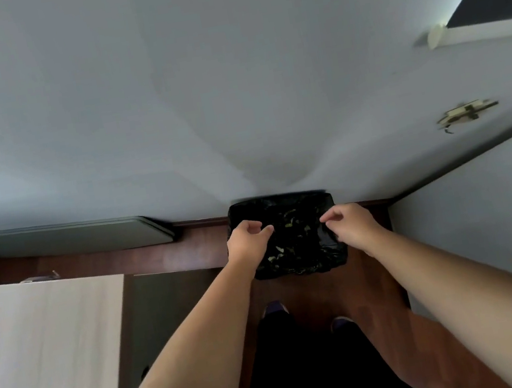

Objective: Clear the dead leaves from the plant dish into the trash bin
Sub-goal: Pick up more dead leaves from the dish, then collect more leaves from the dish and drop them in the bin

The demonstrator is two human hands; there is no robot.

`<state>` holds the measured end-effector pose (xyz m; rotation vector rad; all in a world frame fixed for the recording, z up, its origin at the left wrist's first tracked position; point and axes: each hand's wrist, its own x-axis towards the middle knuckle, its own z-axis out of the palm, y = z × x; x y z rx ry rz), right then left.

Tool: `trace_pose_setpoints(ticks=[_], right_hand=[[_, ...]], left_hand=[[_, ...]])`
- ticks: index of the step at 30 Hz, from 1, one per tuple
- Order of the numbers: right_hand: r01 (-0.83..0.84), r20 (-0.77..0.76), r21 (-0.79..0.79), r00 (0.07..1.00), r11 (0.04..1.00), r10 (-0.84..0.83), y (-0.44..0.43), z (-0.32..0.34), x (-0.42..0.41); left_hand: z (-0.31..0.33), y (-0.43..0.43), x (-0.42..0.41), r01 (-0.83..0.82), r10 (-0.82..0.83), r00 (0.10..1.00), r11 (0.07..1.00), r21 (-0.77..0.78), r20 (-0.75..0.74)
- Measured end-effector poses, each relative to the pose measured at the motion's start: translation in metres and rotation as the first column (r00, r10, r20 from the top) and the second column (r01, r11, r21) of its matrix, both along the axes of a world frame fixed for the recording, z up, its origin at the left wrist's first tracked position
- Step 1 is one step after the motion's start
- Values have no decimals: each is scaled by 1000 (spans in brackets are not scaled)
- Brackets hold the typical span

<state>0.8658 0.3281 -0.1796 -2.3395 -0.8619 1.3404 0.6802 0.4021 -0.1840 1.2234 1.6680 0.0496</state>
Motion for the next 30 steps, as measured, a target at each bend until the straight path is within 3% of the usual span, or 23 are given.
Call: trace_pose_setpoints(ticks=[10,16,19,23,27,30], right_hand=[[-185,54,121,982,975,180,15,77,-16],[-419,61,265,906,868,419,28,129,-97],[-585,87,317,802,746,592,23,152,-166],[-775,130,372,589,512,797,-4,183,-276],[-887,156,377,345,267,926,-52,203,-373],[-900,175,411,236,147,956,-92,208,-438]], left_hand=[[84,-13,-40,-86,89,996,980,178,-6],[153,-66,-113,-244,269,963,900,361,-18],[180,-106,-169,-346,392,920,843,412,-29],[214,-179,-260,-497,593,804,707,503,-39],[226,-264,-338,-641,773,634,545,540,-27],[226,-326,-387,-686,834,549,491,537,-62]])
